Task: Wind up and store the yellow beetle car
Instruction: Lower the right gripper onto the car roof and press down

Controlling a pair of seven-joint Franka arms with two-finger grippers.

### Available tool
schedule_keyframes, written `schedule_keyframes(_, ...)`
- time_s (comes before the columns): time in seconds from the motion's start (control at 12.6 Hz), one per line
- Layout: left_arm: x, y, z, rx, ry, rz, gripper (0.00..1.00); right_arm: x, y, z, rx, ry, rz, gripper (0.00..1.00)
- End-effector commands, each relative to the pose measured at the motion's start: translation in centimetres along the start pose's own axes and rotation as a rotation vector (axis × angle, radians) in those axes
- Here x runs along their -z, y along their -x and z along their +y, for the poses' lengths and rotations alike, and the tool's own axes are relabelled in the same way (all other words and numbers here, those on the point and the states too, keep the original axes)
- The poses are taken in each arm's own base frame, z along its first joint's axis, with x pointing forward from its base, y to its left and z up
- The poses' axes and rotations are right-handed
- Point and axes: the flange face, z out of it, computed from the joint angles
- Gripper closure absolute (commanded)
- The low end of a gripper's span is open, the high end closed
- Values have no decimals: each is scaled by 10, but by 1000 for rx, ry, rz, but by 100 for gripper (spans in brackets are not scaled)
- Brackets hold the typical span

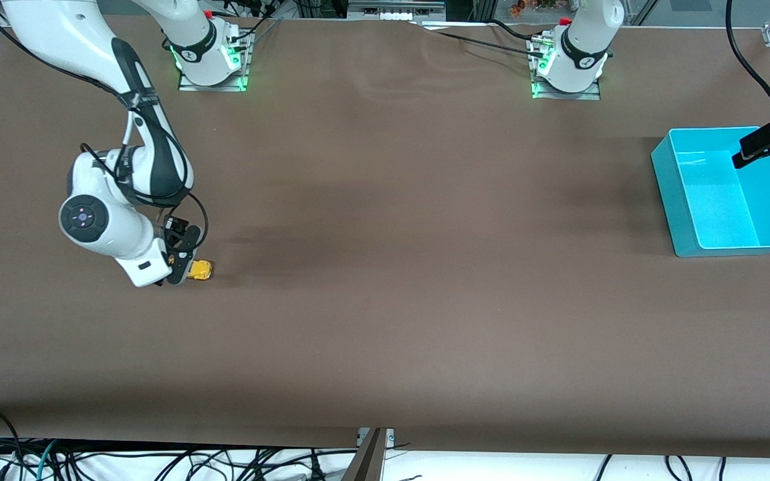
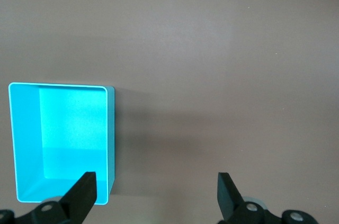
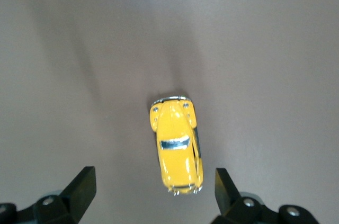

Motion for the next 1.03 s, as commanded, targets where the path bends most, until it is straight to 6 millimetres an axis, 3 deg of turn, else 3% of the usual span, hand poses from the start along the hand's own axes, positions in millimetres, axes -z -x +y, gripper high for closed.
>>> schedule_keyframes(0.0, 5, 0, 0, 5, 15, -2, 0, -11, 4, -9, 92, 50, 23, 1)
schedule_keyframes(0.32, 5, 0, -1, 7, 15, -2, 0, -31, 21, 3, 186, 83, 31, 1)
schedule_keyframes(0.63, 5, 0, 0, 5, 15, -2, 0, -48, 25, 8, 227, 98, 72, 2)
schedule_keyframes(0.95, 6, 0, -1, 7, 15, 0, 0, -57, 25, 10, 247, 102, 91, 12)
